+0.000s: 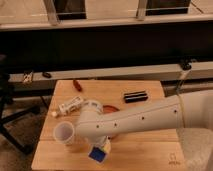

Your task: Place the white sponge in the ceramic cup

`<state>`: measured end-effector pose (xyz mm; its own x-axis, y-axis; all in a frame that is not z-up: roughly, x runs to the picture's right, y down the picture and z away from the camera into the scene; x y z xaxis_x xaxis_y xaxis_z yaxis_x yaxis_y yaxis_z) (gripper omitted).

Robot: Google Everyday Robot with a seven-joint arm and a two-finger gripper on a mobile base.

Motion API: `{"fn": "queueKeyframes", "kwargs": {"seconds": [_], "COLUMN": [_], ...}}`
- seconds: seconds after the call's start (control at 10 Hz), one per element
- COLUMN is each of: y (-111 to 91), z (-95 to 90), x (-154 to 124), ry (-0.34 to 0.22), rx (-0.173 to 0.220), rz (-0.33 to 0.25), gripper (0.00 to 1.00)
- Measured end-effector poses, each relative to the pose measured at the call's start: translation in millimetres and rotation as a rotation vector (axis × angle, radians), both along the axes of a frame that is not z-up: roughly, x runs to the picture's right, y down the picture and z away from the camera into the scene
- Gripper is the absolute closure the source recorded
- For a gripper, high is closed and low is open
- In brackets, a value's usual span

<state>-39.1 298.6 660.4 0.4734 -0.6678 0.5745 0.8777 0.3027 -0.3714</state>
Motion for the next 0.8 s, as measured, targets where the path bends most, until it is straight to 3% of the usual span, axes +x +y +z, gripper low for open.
{"fn": "queueKeyframes", "kwargs": {"seconds": [0.5,0.8], "y": [-13.6,-13.1], "z": [5.0,-10.4], "x": [-25.9,-43.8], "ry": [-0.017,-0.022], "rx": [0.036,0.070], "rz": [-0.012,-0.032], "gripper": [1.00,1.00]}}
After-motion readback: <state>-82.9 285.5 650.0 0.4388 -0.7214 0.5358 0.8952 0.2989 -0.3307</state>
